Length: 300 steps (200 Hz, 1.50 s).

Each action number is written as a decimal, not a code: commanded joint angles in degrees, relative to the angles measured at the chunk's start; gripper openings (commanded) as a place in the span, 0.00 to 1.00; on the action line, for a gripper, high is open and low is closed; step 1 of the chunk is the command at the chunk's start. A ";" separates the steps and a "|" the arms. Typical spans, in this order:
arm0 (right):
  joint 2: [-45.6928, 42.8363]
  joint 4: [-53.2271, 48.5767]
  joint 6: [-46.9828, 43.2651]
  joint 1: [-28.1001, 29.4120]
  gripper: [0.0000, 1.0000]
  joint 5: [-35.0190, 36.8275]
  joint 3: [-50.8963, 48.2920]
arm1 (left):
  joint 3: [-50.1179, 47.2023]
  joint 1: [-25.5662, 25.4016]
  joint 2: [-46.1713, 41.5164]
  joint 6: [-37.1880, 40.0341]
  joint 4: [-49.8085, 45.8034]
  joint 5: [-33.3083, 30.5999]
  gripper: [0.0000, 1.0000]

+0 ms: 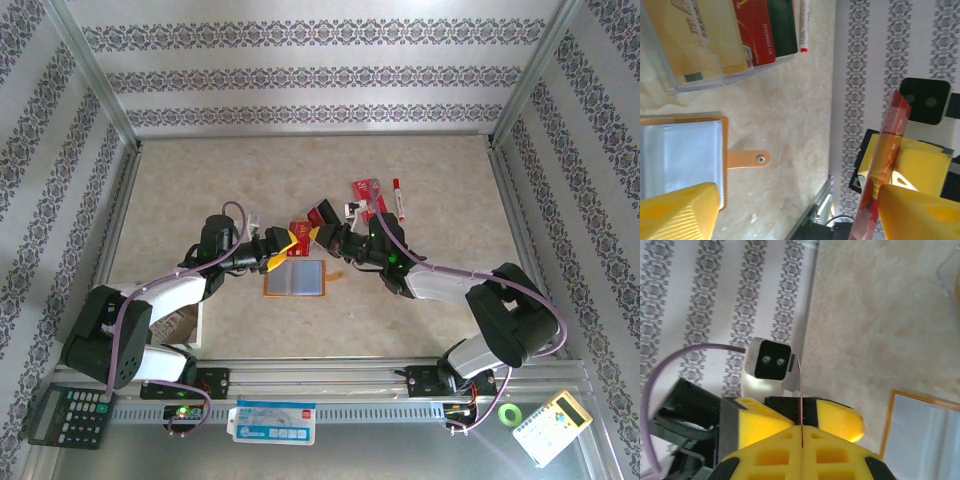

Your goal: Take the credit cards out of the card holder

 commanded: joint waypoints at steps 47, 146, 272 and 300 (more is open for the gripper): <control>2.41 7.47 4.86 -0.75 0.00 -3.78 -0.11 | -0.01 0.70 -1.22 -5.95 14.04 3.88 0.44; 8.10 16.22 8.89 1.04 0.19 -7.52 3.64 | 2.00 1.30 -6.63 -5.58 7.04 1.31 0.00; 4.54 -4.66 -2.74 -2.49 0.00 -3.53 6.19 | 2.42 4.92 -8.71 6.20 -18.37 -8.02 0.51; 1.64 -22.31 -12.63 -6.01 0.00 -0.36 9.88 | 4.31 6.78 -9.83 11.20 -30.05 -12.11 0.69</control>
